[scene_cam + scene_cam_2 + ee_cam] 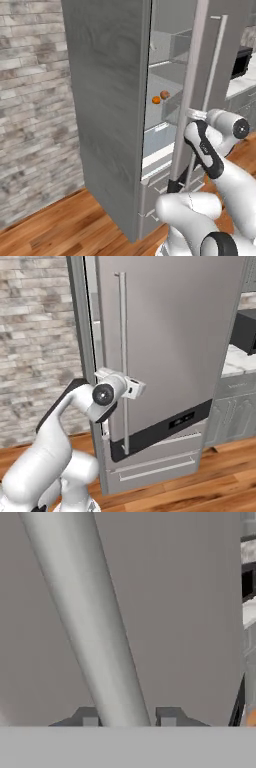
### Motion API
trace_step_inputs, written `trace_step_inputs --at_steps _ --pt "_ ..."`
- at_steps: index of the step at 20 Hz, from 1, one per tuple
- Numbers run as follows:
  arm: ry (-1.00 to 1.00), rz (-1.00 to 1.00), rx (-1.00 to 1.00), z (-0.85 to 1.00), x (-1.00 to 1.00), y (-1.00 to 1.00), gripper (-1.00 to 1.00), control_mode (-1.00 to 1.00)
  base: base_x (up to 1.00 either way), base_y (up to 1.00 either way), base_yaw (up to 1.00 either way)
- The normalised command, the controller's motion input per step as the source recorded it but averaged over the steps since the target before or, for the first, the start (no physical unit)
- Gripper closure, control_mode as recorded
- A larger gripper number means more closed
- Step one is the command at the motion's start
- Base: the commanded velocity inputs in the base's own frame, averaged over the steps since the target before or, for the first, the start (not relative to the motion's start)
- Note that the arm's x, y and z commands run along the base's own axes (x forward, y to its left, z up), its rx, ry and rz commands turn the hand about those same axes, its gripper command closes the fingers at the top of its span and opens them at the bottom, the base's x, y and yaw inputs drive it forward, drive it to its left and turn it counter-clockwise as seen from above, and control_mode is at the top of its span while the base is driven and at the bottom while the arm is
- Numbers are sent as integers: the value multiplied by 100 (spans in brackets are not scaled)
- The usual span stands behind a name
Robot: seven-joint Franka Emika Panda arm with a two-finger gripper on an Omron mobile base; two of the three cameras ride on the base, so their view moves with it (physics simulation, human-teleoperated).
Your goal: Open the fridge, remove the tangerine, onion, and fish, and place them on any counter.
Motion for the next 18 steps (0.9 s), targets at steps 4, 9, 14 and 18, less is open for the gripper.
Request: trace_step_inputs --at_steps 4,9,14,18 --pt "-12 -9 0 45 -100 -86 100 -100 0 0 0" --pt "-11 -10 0 53 -88 -88 100 -100 0 0 0" --pt "-6 -2 -8 21 -97 -15 -100 -100 0 0 0" --pt "-12 0 -26 24 -100 40 -100 -100 0 0 0"
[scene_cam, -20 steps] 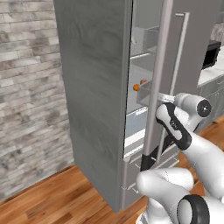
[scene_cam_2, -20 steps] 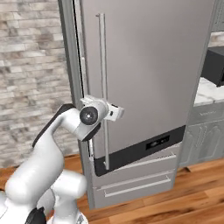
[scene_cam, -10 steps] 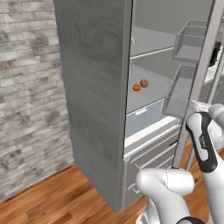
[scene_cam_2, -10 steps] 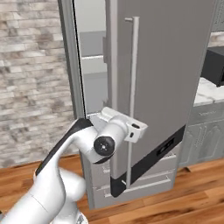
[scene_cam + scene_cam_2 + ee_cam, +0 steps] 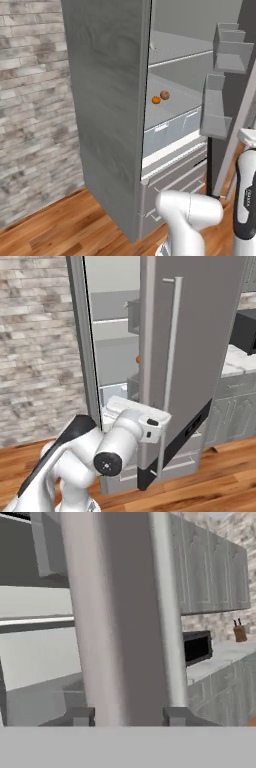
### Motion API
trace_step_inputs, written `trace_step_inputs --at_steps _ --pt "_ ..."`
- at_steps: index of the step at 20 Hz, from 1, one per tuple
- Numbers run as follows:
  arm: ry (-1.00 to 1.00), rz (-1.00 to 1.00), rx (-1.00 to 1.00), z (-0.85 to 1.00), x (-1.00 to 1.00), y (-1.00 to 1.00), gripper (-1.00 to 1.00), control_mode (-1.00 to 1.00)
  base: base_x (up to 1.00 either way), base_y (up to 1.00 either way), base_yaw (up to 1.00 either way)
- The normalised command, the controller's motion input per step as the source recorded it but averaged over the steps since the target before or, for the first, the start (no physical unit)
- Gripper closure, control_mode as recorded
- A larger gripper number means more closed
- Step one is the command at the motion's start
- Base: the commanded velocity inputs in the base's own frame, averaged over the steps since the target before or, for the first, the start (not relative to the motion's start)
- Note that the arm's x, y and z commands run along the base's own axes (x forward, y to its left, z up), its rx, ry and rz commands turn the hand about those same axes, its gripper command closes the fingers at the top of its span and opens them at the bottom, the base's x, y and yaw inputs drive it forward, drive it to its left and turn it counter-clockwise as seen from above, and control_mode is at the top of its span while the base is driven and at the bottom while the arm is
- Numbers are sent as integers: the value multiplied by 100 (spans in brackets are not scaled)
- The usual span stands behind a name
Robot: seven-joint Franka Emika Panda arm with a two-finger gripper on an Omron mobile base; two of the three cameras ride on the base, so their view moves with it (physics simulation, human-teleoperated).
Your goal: Open the fridge, remove the tangerine, onion, and fish, and place them on any counter.
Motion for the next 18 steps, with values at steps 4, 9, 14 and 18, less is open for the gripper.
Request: trace_step_inputs --at_steps 4,9,14,18 --pt "-6 5 -42 14 -97 95 -100 -100 0 0 0" --pt "15 7 -41 32 -21 100 -100 -100 0 0 0" --pt "29 0 -29 24 66 100 -100 -100 0 0 0" --pt "24 -5 -21 0 100 76 -100 -100 0 0 0"
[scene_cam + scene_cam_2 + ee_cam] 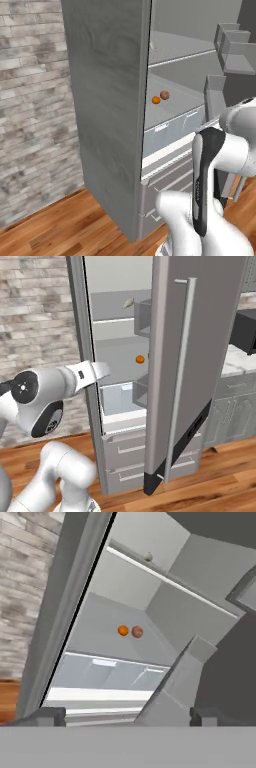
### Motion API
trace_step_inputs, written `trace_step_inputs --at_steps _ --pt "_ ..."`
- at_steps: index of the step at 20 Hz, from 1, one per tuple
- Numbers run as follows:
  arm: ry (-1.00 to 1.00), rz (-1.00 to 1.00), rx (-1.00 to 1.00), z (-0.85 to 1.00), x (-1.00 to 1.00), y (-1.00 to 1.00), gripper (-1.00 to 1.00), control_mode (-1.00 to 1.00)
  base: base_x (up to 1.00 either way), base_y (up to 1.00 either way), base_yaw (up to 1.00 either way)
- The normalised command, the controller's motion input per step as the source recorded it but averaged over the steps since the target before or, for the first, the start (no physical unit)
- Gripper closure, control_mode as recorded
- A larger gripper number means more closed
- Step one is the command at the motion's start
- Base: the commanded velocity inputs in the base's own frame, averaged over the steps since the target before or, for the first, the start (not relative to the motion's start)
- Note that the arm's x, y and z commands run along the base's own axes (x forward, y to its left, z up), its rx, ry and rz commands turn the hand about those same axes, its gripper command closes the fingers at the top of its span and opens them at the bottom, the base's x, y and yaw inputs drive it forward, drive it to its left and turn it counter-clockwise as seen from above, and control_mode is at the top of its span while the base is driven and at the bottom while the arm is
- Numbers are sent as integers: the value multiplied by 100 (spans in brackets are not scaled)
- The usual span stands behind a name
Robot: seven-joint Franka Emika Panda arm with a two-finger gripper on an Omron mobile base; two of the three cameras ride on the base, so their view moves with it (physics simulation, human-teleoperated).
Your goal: Open the fridge, remove the tangerine, onion, and fish, and place them on any counter.
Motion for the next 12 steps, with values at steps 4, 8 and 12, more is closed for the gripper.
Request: trace_step_inputs --at_steps 4,8,12 --pt "27 -19 -15 -20 97 32 -100 -100 0 0 0" --pt "32 -27 -5 -44 96 -6 -100 -100 0 0 0" --pt "34 -19 0 -50 89 -41 -100 -100 0 0 0"
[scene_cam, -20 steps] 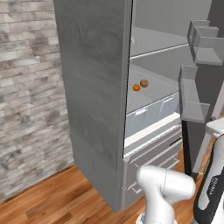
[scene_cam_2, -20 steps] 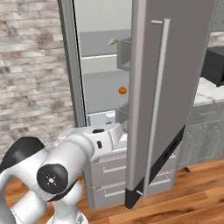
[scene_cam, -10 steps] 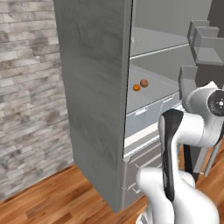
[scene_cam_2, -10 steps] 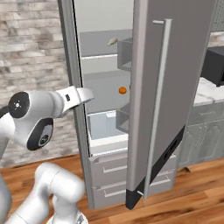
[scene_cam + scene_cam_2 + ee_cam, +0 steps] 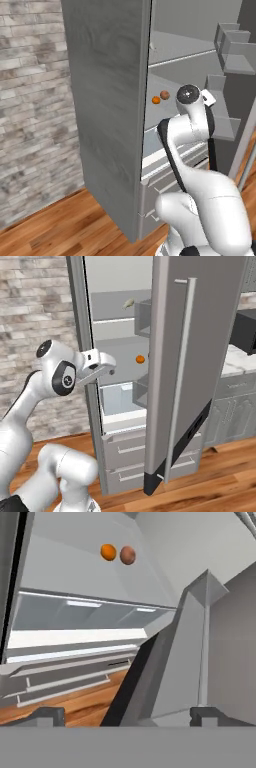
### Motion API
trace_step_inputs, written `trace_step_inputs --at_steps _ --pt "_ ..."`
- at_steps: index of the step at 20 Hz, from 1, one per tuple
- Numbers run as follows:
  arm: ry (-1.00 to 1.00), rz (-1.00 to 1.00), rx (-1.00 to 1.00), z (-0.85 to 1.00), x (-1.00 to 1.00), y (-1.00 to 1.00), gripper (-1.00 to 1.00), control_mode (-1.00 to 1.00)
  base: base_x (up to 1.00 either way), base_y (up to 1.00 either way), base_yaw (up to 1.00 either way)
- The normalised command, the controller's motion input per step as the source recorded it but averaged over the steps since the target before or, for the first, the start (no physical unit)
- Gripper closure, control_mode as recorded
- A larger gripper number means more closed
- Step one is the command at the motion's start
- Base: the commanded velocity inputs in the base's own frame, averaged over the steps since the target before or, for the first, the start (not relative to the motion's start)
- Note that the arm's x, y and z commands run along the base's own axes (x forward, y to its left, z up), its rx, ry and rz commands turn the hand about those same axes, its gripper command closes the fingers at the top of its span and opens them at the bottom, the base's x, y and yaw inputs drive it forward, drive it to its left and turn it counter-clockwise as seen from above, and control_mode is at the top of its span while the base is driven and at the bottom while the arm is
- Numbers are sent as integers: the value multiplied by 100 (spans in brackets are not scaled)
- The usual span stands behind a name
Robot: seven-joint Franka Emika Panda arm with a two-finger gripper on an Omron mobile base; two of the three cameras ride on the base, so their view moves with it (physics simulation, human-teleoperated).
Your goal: Open the fridge, remove the tangerine, onion, and fish, and place them on any counter.
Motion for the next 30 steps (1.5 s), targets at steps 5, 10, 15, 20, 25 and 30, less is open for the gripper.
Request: trace_step_inputs --at_steps 5,10,15,20,25,30 --pt "14 -15 0 -51 46 -43 -100 -100 0 0 0" --pt "4 -13 0 -52 11 -32 -100 -100 0 0 0" --pt "0 -10 -2 -41 -5 -45 -100 -100 0 0 0" --pt "-4 -8 -1 -29 -37 -67 -100 -100 0 0 0" --pt "-6 -10 0 -25 -79 -99 -100 -100 0 0 0" --pt "-10 -1 3 -14 -59 -100 -100 -100 0 0 0"
